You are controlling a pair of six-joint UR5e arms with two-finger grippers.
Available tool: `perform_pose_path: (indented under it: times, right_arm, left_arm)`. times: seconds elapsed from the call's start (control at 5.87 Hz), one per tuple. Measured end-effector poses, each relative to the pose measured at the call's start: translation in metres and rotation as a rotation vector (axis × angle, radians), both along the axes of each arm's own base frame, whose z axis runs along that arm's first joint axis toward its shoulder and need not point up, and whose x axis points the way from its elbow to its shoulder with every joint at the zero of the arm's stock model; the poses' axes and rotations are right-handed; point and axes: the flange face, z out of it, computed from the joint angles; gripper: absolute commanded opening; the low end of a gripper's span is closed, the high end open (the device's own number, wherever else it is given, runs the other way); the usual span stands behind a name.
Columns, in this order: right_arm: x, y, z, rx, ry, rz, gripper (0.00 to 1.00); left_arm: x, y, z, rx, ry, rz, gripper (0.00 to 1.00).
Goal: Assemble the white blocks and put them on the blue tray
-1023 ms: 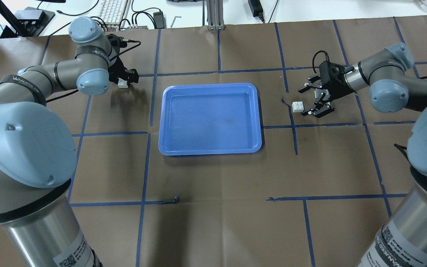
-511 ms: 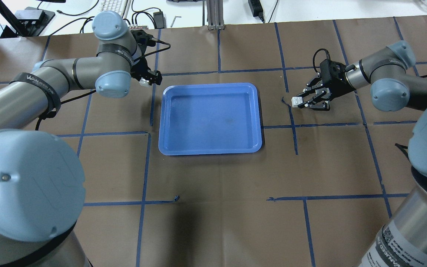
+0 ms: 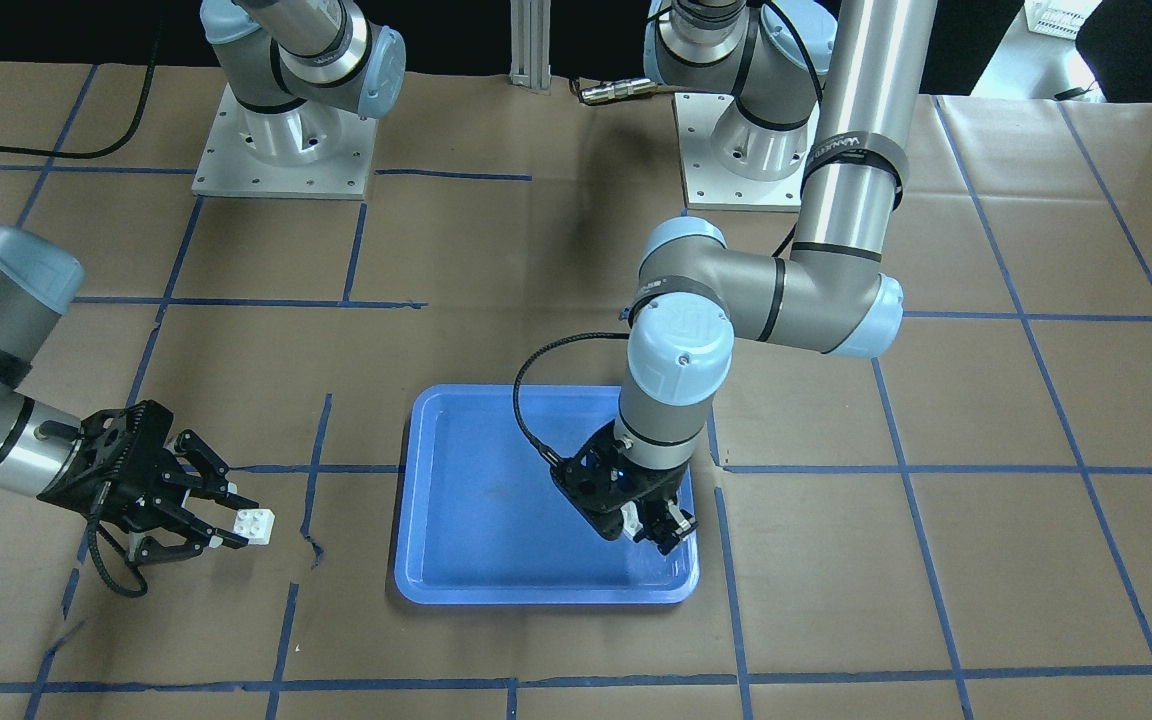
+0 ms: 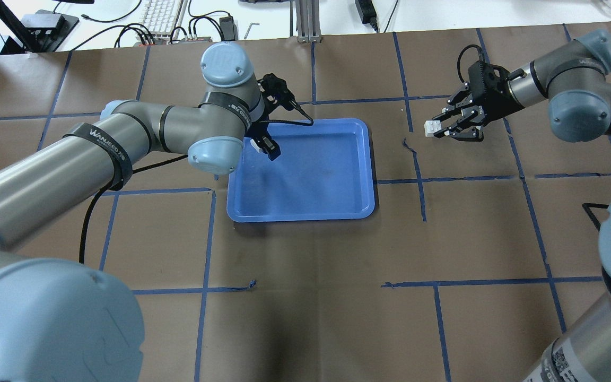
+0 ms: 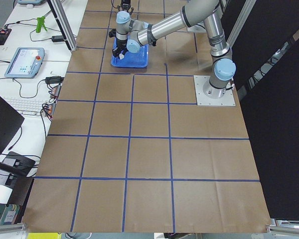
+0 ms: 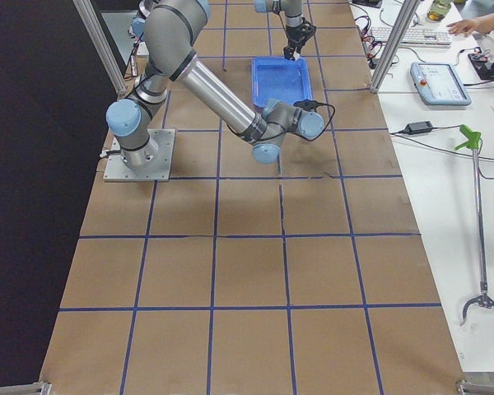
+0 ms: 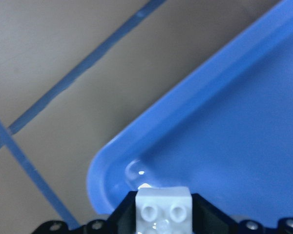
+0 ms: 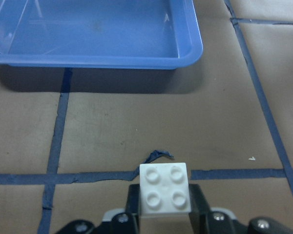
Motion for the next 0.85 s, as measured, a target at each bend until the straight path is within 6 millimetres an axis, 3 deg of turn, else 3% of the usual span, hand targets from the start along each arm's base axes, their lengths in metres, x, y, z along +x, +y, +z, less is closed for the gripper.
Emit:
perform_pose_path:
  times: [0.17, 0.34, 0.68, 0.85]
  right_arm:
    - [0.004, 0.011, 0.017, 0.012, -0.003, 0.001, 0.2]
    - [0.008, 0.021, 0.022, 0.023, -0.008, 0.004, 0.2]
    - [0.014, 0.033, 0.022, 0.032, -0.017, 0.007, 0.2]
    - [0.015, 0.034, 0.022, 0.033, -0.019, 0.008, 0.2]
  left_arm:
    - [-0.016, 0.013, -0.006, 0.01, -0.027, -0.201, 0.19]
    - [-0.028, 0.02, -0.014, 0.02, -0.05, -0.393, 0.2]
    - [-0.048, 0.032, -0.031, 0.044, -0.065, -0.564, 0.27]
    - [-0.053, 0.036, -0.035, 0.051, -0.067, -0.592, 0.45]
